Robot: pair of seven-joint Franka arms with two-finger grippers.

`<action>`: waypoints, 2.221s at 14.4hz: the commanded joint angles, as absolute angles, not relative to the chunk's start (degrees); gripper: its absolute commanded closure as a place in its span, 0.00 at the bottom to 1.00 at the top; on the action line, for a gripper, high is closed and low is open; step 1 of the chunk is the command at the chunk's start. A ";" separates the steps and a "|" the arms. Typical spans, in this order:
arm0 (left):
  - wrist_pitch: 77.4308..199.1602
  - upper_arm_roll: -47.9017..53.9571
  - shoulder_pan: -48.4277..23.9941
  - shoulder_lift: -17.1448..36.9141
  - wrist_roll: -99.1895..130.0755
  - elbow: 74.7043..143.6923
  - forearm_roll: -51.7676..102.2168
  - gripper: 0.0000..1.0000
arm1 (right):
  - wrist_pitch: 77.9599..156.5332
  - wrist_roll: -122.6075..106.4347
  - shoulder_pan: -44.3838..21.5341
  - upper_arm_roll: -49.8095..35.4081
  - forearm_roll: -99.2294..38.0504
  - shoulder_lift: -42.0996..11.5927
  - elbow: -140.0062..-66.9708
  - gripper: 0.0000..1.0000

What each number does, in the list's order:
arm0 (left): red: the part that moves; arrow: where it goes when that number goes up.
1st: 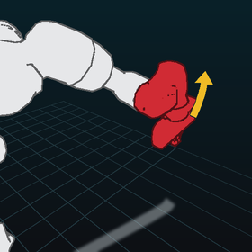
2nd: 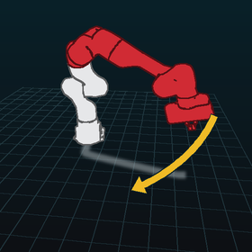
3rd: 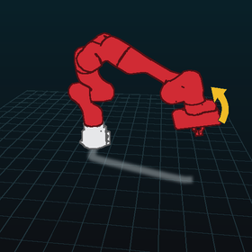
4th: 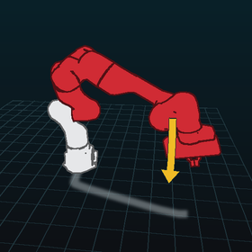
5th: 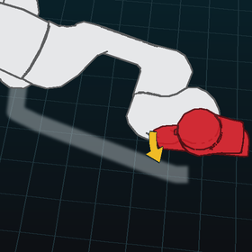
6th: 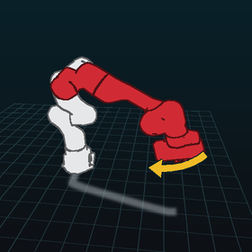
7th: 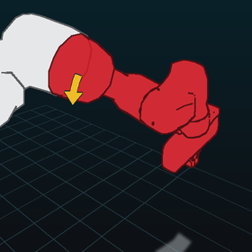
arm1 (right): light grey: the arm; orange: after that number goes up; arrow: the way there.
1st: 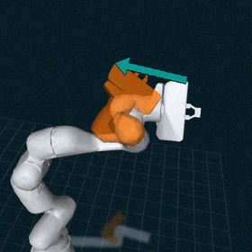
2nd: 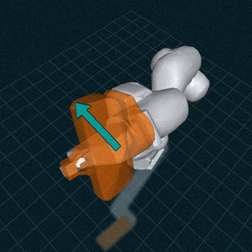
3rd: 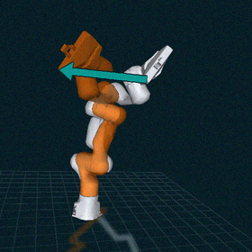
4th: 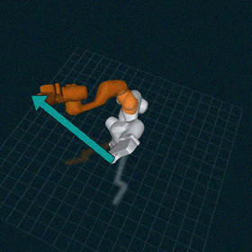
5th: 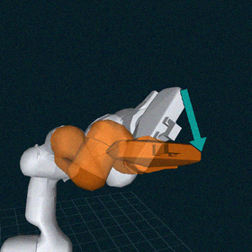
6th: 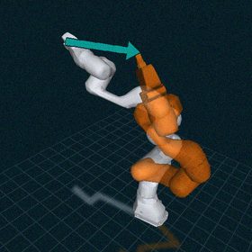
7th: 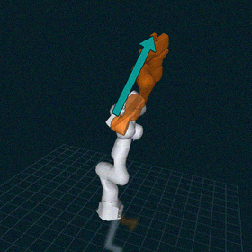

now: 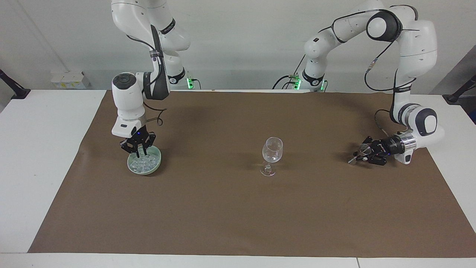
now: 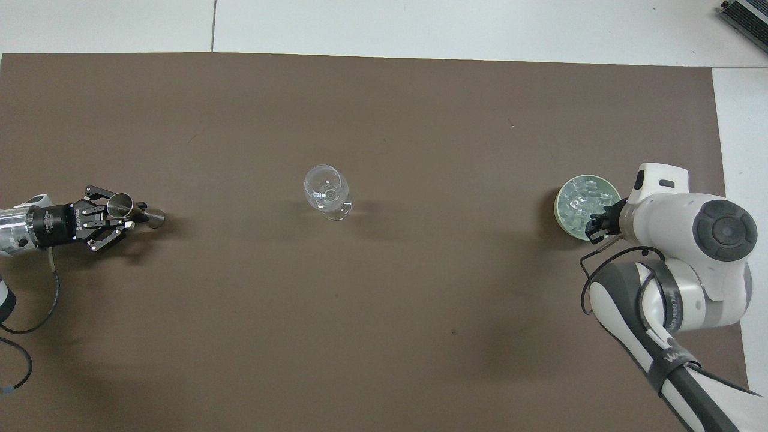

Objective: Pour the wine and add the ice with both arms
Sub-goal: 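Set down the metal cup while the right gripper grasps the ice cup, then lift the ice cup toward the glass while the left gripper withdraws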

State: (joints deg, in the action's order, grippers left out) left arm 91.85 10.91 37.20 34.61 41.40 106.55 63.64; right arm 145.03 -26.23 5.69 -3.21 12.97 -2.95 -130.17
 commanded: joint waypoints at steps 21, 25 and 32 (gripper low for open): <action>84.02 11.25 37.62 30.59 46.41 90.89 42.47 0.00 | 143.44 37.94 -18.88 -10.72 -3.60 -13.61 -95.55 1.00; 84.37 12.04 36.74 29.80 44.92 87.10 36.84 0.00 | 143.70 47.19 -24.16 -10.72 -2.72 -16.16 -93.35 1.00; 89.46 11.86 25.86 17.34 32.35 85.96 19.98 0.00 | 145.37 47.37 -26.45 -10.72 2.64 -21.70 -91.68 1.00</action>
State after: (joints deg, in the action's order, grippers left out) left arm 86.97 12.76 29.75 22.36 34.86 84.98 25.34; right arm 144.44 46.67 -25.71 -10.77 1.12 -19.15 -94.81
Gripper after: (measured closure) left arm 0.000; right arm 0.736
